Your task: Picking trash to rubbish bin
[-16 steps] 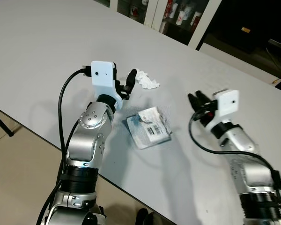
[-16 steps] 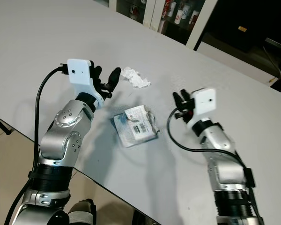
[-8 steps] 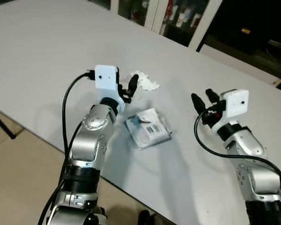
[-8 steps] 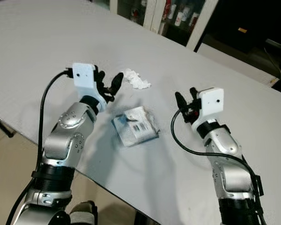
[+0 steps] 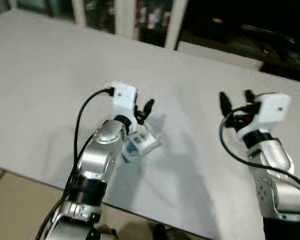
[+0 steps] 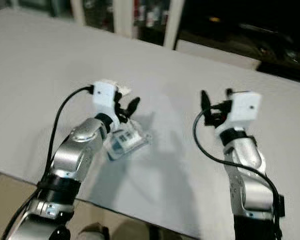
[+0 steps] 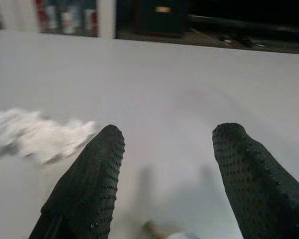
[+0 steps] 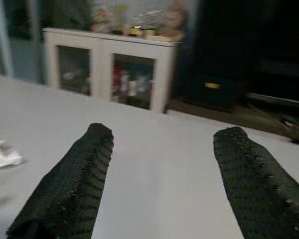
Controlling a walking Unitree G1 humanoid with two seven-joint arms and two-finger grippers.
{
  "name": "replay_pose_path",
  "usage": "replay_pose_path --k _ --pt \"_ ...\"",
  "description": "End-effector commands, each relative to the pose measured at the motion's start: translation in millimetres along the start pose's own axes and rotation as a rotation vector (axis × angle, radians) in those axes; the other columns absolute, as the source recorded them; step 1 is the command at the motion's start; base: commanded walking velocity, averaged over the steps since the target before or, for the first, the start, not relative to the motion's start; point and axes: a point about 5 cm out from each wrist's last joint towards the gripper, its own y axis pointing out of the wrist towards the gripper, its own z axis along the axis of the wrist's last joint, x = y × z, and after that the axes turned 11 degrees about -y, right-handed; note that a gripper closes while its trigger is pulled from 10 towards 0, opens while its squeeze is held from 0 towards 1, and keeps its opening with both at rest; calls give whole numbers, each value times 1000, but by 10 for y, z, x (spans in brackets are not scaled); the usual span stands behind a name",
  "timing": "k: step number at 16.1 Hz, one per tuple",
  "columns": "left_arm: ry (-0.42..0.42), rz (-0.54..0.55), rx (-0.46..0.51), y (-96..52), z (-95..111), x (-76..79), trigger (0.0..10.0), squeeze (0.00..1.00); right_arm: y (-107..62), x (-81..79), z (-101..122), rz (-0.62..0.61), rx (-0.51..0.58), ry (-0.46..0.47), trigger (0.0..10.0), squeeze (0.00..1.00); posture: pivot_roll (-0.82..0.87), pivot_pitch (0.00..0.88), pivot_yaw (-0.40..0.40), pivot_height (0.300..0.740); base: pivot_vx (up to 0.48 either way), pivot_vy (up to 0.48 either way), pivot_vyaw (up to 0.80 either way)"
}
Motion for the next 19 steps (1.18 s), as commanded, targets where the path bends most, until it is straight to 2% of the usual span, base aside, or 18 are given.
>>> replay_pose_path --k 1,4,7,10,12,13,15,19 --pt "24 -35 -16 30 -7 43 10000 0 -26 54 28 -39 23 18 10000 0 252 75 -44 740 0 0 0" --pt "119 -143 -34 67 12 130 10000 0 -61 42 37 -72 38 19 10000 0 246 68 2 740 0 0 0" --pt "118 -166 -13 103 74 181 10000 0 -168 35 71 -45 29 -27 10000 0 197 69 14 740 0 0 0" --pt "99 -166 8 110 115 193 10000 0 -311 -66 101 -19 2 -23 10000 0 174 72 11 740 0 0 0" --pt "83 -155 25 82 104 195 10000 0 -387 -185 139 -2 -8 -3 10000 0 163 69 -8 740 0 0 0" --pt "69 -88 -10 57 -16 135 10000 0 -444 -280 158 17 -15 6 10000 0 163 62 -24 740 0 0 0" --pt "13 -62 -14 30 -49 122 10000 0 -460 -294 155 -12 -31 50 10000 0 167 67 -36 740 0 0 0" --pt "8 -33 -2 25 -33 88 10000 0 -395 -257 148 -139 -36 134 10000 0 197 61 -64 740 0 0 0"
